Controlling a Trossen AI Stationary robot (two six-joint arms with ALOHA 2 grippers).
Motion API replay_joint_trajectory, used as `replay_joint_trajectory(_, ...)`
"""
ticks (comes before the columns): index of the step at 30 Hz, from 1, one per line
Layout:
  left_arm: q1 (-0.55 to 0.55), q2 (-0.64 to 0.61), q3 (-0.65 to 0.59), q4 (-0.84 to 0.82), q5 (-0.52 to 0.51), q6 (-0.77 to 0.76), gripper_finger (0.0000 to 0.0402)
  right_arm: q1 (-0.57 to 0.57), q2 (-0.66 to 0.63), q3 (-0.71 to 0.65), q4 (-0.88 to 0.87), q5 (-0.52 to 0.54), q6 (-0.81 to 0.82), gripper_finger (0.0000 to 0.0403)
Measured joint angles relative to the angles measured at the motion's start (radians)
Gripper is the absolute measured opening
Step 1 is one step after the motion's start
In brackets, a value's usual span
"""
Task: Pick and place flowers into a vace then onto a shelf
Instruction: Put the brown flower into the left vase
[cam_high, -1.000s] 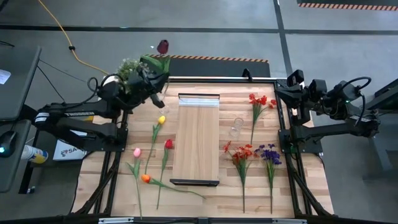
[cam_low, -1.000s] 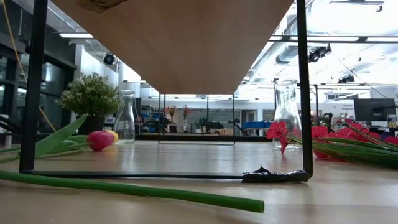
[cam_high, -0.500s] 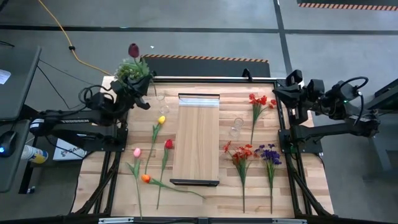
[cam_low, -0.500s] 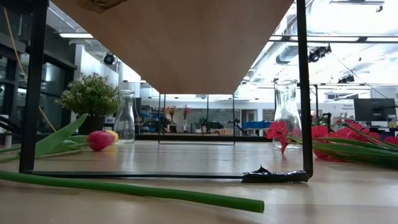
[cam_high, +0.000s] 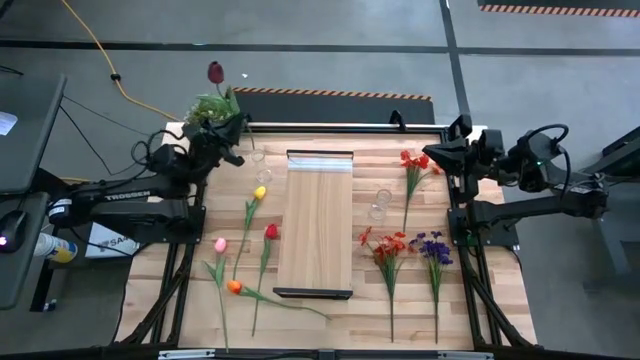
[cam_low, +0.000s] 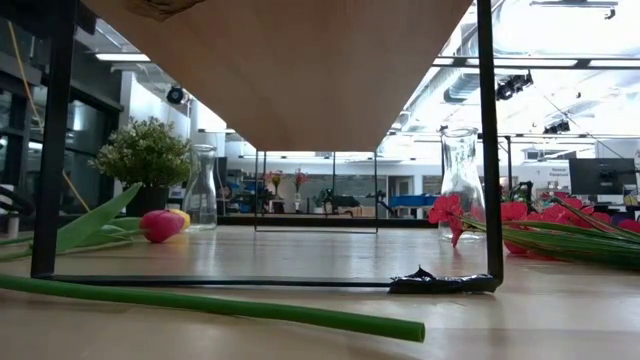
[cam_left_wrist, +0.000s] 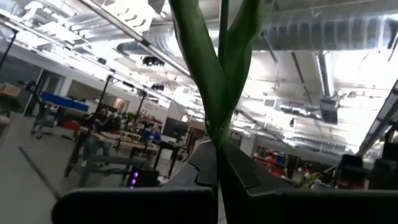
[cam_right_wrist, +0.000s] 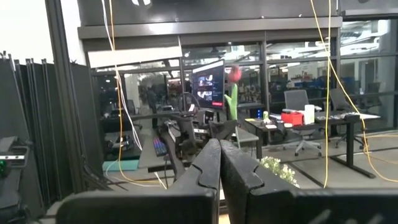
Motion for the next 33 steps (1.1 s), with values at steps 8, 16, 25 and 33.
replay_joint_trajectory(8, 0.088, 0.102, 0.000, 0.012, 0.043, -0.051, 0.0034, 0.000, 0.001, 0.000, 0.000, 0.000, 0.000, 0.0000)
replay_joint_trajectory(16, 0.119, 0.182, 0.000, 0.042, 0.083, -0.093, 0.0034, 0.000, 0.001, 0.000, 0.000, 0.000, -0.005, 0.0000)
replay_joint_trajectory(25, 0.119, 0.183, 0.000, -0.033, 0.075, -0.127, 0.0034, 0.000, 0.001, 0.000, 0.000, 0.000, -0.008, 0.0000)
replay_joint_trajectory(33, 0.119, 0.149, 0.000, -0.097, 0.055, -0.133, 0.0034, 0.000, 0.001, 0.000, 0.000, 0.000, -0.008, 0.0000)
